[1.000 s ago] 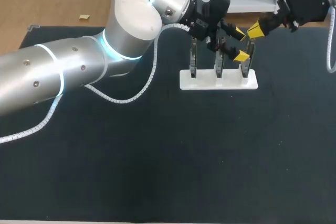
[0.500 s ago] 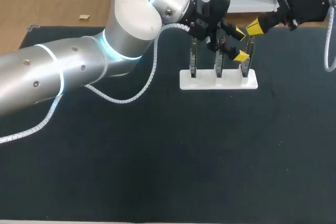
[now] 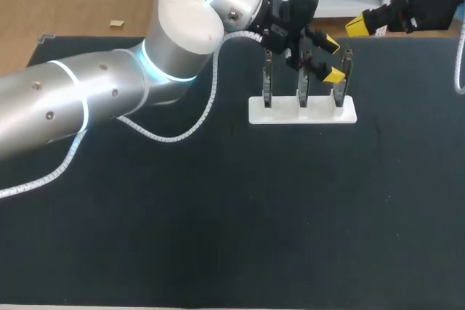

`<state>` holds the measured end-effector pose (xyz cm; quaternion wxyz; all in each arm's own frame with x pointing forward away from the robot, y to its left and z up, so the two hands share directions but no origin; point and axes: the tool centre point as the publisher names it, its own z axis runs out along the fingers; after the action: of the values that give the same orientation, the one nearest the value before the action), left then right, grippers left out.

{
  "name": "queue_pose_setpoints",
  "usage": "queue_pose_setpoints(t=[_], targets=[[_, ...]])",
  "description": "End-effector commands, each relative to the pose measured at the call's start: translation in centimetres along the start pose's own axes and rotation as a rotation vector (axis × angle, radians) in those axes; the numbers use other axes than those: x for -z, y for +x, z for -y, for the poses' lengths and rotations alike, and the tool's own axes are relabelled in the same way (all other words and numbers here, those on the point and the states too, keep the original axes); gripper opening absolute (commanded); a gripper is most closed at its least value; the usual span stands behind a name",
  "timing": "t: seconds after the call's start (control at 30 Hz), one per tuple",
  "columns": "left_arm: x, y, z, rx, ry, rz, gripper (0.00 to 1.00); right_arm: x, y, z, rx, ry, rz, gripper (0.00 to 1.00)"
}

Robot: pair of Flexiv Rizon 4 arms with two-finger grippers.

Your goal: Pick up the optical module with the left hand, and insert it into the network port with the right hand.

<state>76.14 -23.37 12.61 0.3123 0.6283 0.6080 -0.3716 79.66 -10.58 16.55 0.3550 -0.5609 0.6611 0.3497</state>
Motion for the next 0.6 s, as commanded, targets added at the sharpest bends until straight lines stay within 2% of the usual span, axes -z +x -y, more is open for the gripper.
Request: queue_pose_setpoints(t=[0.03,0.4,0.6], targets=[[0.8,-0.5,-0.4,0.000,-0.028,0.014,1.00,0.5,-0.1,-0.7,0.008,0.024,0.004,0.00],[3.4,-2.7,-1.2,-0.049,-0.116,0.052,1.00,3.2,-0.4,-0.5,0.028,0.083,0.004,0.00],[4.7,-3.9,-1.4,-0.094,-0.174,0.039,1.00,3.8,-0.3,-0.4,0.022,0.103,0.004,0.00]])
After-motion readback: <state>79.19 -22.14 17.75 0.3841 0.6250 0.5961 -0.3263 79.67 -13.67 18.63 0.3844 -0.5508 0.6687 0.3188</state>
